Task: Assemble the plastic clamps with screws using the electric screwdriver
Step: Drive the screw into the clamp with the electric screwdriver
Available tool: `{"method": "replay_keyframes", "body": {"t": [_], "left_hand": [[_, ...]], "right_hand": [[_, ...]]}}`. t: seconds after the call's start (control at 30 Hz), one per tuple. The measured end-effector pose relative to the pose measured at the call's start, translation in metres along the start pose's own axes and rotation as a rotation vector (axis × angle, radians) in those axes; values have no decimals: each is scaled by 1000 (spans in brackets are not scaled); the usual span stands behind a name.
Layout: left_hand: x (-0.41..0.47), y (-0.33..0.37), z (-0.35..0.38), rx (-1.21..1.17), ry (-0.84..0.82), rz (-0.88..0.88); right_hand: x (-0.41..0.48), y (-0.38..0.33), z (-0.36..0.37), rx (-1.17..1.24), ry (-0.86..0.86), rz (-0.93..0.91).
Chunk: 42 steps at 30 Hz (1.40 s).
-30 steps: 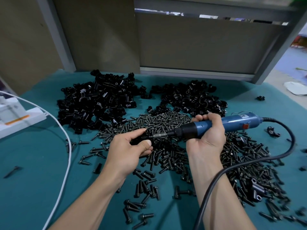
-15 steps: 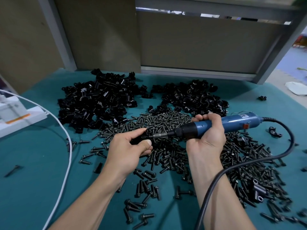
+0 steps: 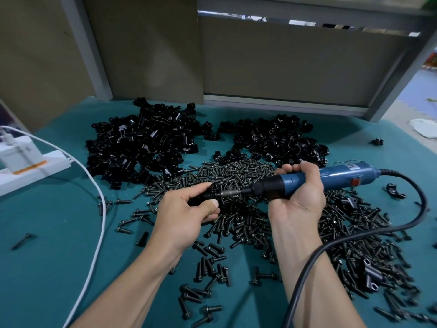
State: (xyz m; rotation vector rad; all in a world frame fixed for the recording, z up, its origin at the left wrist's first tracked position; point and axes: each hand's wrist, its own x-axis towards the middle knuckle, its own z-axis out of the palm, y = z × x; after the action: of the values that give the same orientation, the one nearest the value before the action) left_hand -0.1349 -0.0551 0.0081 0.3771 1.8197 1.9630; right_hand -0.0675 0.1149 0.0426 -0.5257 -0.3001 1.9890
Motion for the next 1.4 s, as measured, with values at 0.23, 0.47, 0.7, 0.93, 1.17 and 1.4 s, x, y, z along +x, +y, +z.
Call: {"method": "replay_keyframes", "body": {"t": [0.23,0.47,0.7,0.93,1.17,1.4], "left_hand": [[1,0,0,35,-6,-1],[0,-1,0,-3,-4,0],[2,-1,-2,-20,0,-8],[4,-2,-4,10,-1,1],[4,-4,-4,-11,3,3],[4,-4,-4,-31,-2,-2]], "right_hand": [[-1,-1,-2,4,20,3],[-1,1,-2,4,28,0],[-2,2,-1,-10,29,7],[-3,0,-2,-10,20,19],[-2,1,-1,-10,-31,10],[0,3,-4,-8,-22,29]]}}
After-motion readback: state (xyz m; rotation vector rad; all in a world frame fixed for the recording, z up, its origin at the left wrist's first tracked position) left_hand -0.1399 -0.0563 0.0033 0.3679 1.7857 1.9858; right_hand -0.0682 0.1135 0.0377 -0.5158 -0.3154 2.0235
